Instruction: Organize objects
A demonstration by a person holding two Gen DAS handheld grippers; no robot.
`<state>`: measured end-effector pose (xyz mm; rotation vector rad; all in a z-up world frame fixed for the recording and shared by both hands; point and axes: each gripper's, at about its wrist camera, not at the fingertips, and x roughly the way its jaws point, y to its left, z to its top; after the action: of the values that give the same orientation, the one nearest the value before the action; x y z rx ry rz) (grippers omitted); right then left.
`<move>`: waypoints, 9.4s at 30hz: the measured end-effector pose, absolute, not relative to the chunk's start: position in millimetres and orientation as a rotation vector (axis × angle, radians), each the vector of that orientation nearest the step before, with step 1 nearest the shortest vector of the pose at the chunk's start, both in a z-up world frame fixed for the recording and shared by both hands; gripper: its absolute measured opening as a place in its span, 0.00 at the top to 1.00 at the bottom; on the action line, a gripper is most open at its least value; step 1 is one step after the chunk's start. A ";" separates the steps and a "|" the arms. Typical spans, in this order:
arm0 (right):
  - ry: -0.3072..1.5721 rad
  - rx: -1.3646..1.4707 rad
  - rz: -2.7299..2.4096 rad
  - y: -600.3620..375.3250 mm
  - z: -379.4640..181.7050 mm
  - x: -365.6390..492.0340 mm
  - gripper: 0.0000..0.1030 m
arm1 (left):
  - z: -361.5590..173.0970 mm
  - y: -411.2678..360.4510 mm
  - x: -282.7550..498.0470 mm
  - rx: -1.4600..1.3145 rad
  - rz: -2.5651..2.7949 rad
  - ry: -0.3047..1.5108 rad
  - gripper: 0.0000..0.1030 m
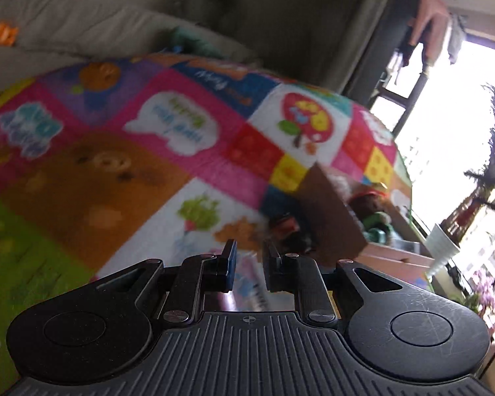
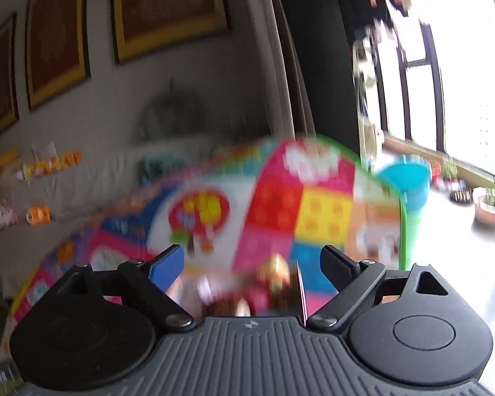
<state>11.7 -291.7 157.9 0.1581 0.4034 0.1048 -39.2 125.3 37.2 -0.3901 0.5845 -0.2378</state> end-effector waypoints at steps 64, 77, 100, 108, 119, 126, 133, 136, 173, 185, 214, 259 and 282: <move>0.556 -0.136 0.290 -218.8 94.4 6.9 0.21 | 46.0 100.9 -47.9 -0.208 -0.218 0.643 0.82; 0.454 -0.468 0.342 -50.1 44.3 14.0 0.53 | 46.2 112.7 -78.6 -0.170 -0.155 0.664 0.82; 0.670 -0.046 0.279 -220.1 24.3 -53.0 0.16 | 38.7 85.5 -66.0 -0.185 -0.203 0.791 0.77; 0.626 0.064 0.278 -237.0 16.2 -60.6 0.06 | 37.3 63.3 -41.1 -0.129 -0.127 0.843 0.65; 0.581 0.101 0.281 -242.4 19.6 -66.3 0.00 | 17.5 6.3 -10.2 0.072 -0.132 0.869 0.22; 0.606 0.097 0.281 -240.3 18.1 -63.6 0.00 | 14.0 -0.8 -2.8 0.079 -0.131 0.864 0.15; 0.693 0.099 0.300 -237.9 12.8 -51.3 0.00 | 11.4 2.1 -13.7 0.079 -0.152 0.833 0.15; 0.700 0.088 0.297 -236.1 11.3 -50.5 0.00 | 10.2 2.8 -16.3 0.077 -0.154 0.818 0.15; 0.741 -0.080 0.256 -213.4 8.0 -49.9 0.00 | 17.8 25.1 -21.9 -0.014 -0.214 0.814 0.48; 0.661 -0.196 0.156 -223.5 12.9 -60.5 0.00 | 15.7 31.1 -21.9 -0.036 -0.193 0.791 0.61; 0.729 -0.097 0.284 -197.6 19.1 -22.7 0.48 | 14.1 37.3 -23.0 -0.085 -0.167 0.748 0.70; 0.584 0.080 0.248 -276.5 53.5 -89.3 0.48 | 64.3 -44.5 52.9 -0.344 -0.447 0.605 0.75; 0.434 0.167 0.208 -303.9 142.0 -43.3 0.49 | 37.3 16.1 -30.5 -0.276 -0.475 0.615 0.76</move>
<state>-43.3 -303.9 142.0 0.1666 0.4343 0.2076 -30.5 16.1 37.3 -0.2759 0.6146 -0.4753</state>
